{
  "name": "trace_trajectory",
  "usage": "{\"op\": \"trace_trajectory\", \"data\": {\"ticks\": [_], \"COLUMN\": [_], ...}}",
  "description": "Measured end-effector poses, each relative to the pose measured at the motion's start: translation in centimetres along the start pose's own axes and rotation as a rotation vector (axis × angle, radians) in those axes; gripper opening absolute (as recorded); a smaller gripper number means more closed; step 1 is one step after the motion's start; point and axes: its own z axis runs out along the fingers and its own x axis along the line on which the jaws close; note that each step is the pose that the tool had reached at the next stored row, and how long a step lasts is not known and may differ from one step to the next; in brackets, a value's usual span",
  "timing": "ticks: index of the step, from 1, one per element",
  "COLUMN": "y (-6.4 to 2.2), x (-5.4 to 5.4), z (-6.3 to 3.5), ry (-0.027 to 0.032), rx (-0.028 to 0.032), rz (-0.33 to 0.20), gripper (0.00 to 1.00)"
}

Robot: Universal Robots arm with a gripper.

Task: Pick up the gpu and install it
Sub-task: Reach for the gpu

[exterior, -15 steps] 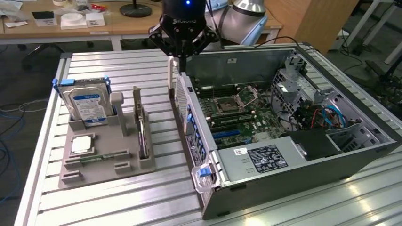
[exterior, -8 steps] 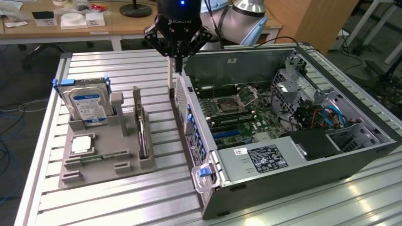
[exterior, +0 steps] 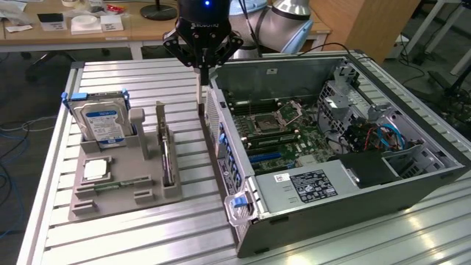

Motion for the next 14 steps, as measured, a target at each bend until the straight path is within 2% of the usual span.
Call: {"op": "trace_trajectory", "data": {"ticks": [14], "y": [-0.13], "x": [1.7], "z": [-0.01], "ry": [0.0000], "rx": [0.0000], "rz": [0.000], "gripper": [0.11]}}
